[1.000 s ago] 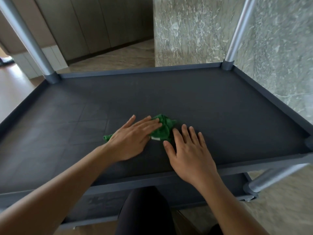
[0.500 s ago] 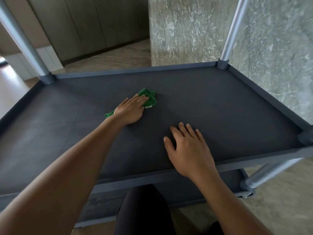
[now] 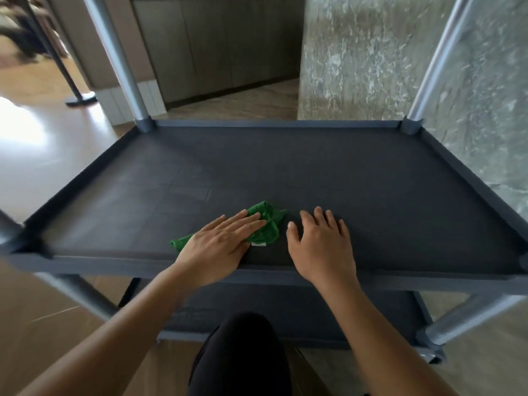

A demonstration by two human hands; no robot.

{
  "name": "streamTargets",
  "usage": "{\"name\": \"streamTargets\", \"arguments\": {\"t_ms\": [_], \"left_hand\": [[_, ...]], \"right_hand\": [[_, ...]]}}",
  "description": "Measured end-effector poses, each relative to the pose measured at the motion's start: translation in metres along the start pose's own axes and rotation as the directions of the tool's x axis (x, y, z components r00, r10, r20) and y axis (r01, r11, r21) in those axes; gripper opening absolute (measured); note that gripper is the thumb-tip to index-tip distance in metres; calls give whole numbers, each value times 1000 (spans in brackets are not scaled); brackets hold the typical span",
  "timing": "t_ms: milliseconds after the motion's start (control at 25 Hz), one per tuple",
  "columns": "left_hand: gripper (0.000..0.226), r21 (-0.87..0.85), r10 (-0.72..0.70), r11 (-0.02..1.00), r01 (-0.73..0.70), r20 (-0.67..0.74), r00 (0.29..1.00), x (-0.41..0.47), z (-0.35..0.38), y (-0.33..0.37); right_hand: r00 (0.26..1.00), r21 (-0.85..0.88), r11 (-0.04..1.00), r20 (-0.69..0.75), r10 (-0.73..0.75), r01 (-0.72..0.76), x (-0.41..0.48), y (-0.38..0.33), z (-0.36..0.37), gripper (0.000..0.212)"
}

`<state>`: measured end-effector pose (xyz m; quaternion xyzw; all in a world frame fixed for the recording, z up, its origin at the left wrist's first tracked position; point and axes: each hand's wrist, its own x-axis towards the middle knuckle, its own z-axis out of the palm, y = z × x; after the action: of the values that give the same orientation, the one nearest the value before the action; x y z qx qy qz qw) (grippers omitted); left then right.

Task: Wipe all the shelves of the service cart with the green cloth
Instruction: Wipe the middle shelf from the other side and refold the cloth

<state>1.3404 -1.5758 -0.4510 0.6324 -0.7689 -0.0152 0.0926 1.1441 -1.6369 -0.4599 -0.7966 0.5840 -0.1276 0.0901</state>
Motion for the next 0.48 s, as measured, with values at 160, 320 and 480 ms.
{"name": "streamTargets", "arguments": {"t_ms": [160, 320, 480], "left_hand": [[51, 33, -23, 999, 25, -57, 998, 2, 1, 7], [51, 38, -50, 998, 53, -68, 996, 4, 1, 9], [53, 51, -68, 996, 72, -78, 995, 5, 1, 12]], "right_hand": [[1000, -10, 1000, 17, -8, 8, 0, 2, -4, 60], [999, -18, 1000, 27, -17, 18, 0, 1, -4, 61], [1000, -28, 999, 23, -18, 19, 2, 2, -3, 61]]}}
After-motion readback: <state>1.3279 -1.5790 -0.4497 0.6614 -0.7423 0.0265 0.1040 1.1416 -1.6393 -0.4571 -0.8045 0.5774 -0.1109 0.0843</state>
